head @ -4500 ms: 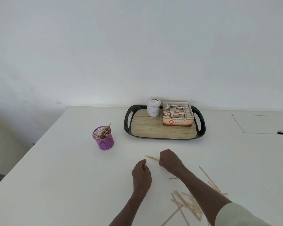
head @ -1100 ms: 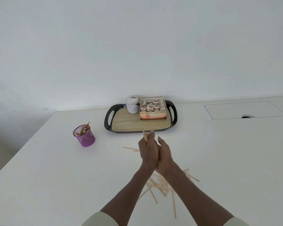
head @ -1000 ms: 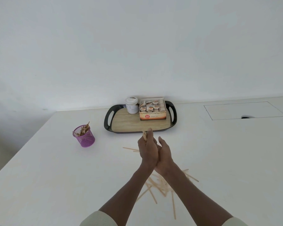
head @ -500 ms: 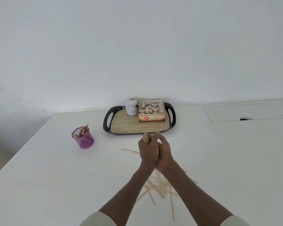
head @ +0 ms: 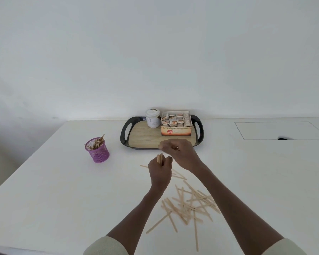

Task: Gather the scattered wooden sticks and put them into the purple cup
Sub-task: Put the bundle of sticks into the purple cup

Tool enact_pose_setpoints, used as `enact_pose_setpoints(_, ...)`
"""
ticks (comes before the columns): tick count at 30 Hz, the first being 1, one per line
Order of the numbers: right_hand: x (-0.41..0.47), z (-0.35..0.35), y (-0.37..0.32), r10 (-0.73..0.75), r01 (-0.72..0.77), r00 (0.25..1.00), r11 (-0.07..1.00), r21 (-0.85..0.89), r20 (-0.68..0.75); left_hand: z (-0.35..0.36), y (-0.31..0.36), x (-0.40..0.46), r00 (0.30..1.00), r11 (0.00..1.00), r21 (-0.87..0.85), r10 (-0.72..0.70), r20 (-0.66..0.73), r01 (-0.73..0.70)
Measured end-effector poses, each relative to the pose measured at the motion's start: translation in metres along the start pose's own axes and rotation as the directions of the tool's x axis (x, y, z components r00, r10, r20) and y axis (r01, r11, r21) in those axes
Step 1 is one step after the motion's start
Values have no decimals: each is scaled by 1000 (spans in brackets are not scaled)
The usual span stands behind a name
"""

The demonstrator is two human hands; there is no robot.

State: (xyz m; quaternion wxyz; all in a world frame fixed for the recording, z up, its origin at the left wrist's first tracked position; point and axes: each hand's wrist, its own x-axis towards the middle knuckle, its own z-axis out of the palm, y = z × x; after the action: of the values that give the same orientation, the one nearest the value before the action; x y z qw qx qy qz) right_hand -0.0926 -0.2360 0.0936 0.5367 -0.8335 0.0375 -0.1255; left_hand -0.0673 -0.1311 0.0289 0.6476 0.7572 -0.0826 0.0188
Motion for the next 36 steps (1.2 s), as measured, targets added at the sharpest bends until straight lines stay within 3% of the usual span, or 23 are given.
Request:
enact_pose_setpoints(3,4,3,-12,-60,96,984,971,-218,167,-9,-11,6,999,997,64,32,21,-34)
enact_pose_setpoints(8,6,23,-30,-95,191,958,915,-357,270,-22,-21,15,995,989,109,96,17,-97)
enact_pose_setpoints(18,27,64,-46,-47,179,962,853,-491,269,-63,-51,39,998,980,198,22,60,-33)
enact_pose_setpoints(21,42,69,-51,-55,168,972,843,-511,229,-83,-69,43,995,952,295,53,85,-76)
enact_pose_setpoints(24,59,72,-56,-56,140,982,861,-490,182,-103,-95,46,988,845,519,65,139,-129)
enact_pose_setpoints(27,75,80,-62,-75,132,987,879,-459,141,-123,-115,49,978,617,764,49,204,-190)
enact_pose_setpoints(29,85,91,-67,-105,152,986,879,-452,129,-135,-126,49,959,512,823,5,284,-246)
enact_pose_setpoints(32,103,117,-74,-138,168,985,891,-422,101,-146,-140,46,945,472,845,-66,319,-252)
enact_pose_setpoints(36,132,158,-85,-224,226,973,878,-422,56,-148,-138,45,945,510,827,-78,319,-237)
